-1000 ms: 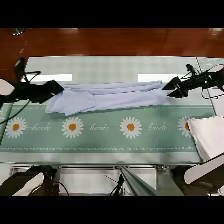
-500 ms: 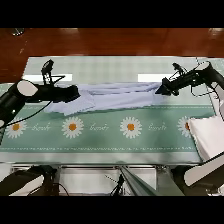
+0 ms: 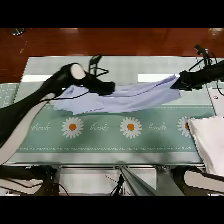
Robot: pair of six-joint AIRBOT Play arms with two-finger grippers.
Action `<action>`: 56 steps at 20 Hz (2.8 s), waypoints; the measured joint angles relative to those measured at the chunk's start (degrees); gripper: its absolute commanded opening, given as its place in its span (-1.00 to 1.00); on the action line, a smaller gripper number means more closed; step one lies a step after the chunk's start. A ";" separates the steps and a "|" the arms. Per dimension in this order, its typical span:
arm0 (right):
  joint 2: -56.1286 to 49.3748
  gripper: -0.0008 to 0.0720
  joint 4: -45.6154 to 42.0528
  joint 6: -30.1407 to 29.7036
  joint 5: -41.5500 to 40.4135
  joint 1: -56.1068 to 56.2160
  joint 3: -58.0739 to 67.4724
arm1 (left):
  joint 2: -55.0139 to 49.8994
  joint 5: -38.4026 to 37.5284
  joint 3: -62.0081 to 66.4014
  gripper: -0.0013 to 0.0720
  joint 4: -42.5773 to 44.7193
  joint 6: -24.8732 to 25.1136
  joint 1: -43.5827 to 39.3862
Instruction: Fold the shirts.
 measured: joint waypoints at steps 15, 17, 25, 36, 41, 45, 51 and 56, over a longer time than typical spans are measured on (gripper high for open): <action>20.74 -0.91 3.72 0.20 1.84 0.13 -7.30 | -22.77 -7.76 25.97 -0.91 -18.97 -3.32 -14.14; 20.94 -0.91 3.91 0.59 2.16 1.27 -7.30 | -20.96 -9.20 26.82 -0.91 -19.47 -3.08 -9.75; 17.42 -0.91 4.37 4.70 -4.61 17.03 -4.22 | -0.79 -28.94 24.33 -0.90 7.91 -4.37 12.44; -16.04 -0.91 4.48 10.60 -17.14 43.19 21.90 | 59.14 -18.93 -24.46 -0.90 17.90 -10.43 17.57; -26.91 -0.62 6.14 12.90 -19.71 47.12 27.85 | 73.57 -16.94 -39.23 -0.90 18.10 -15.98 16.48; -30.97 0.76 8.74 13.99 -21.66 47.67 29.68 | 75.14 -16.06 -43.23 -0.90 17.79 -17.51 16.28; -27.98 0.75 12.57 10.23 -4.50 38.34 38.62 | 70.29 -12.37 -44.85 -0.90 17.66 -17.92 16.26; -7.58 0.75 -6.60 12.44 3.54 25.22 24.00 | 67.19 -10.29 -45.07 -0.90 17.73 -17.92 16.24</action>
